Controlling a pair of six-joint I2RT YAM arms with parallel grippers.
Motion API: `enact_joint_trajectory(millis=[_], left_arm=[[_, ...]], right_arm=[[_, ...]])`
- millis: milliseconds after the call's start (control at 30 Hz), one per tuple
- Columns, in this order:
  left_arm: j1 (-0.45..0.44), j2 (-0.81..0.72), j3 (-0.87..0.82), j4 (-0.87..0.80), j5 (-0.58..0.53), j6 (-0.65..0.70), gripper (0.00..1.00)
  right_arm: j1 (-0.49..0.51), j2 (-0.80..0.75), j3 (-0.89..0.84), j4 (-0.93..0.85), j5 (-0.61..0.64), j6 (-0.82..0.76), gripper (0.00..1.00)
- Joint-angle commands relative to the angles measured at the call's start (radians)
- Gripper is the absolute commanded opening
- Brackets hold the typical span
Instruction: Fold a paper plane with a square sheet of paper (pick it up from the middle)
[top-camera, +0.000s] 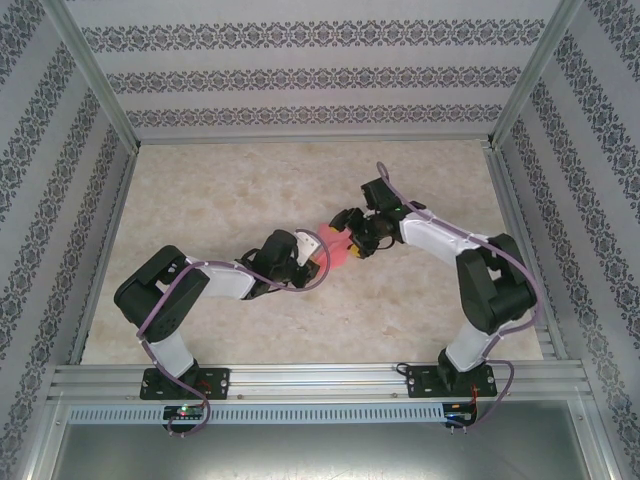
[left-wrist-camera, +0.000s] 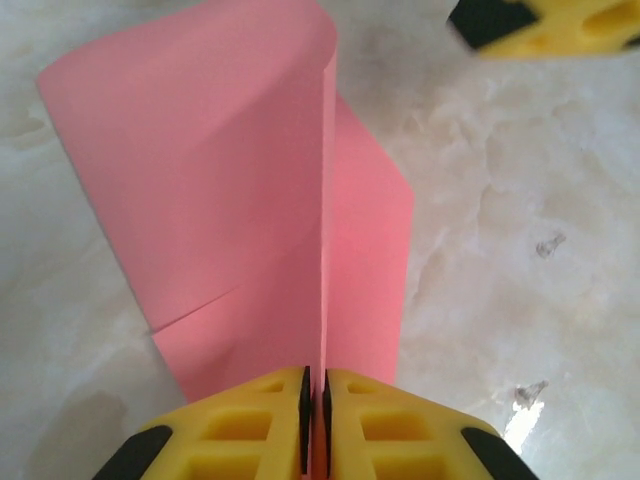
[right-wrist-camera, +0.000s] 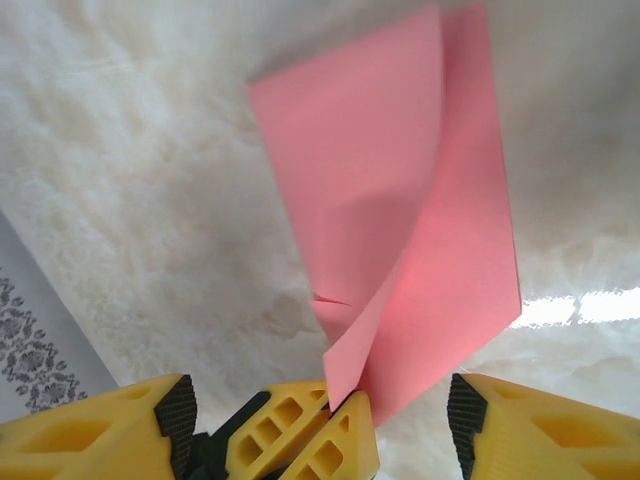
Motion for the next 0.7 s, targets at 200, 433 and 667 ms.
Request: enact_joint_trajectory(millis=[200,433,667], left_arm=[[-0.003,0.02,0.023,0.017,0.043,-0.352,0.14],[-0.001,0.009,-0.032,0.097,0.011,-0.445,0.15],[0.003,0.002,-0.068,0.142,-0.01,-0.468,0.15]], right_arm=[[-0.008,-0.108,-0.148,0.198,0.054,-0.277,0.7],[0.01,-0.043,-0.194,0.335,-0.05,-0.281,0.59],[0.032,0.056,-0.179,0.376,-0.084,-0.266,0.45]])
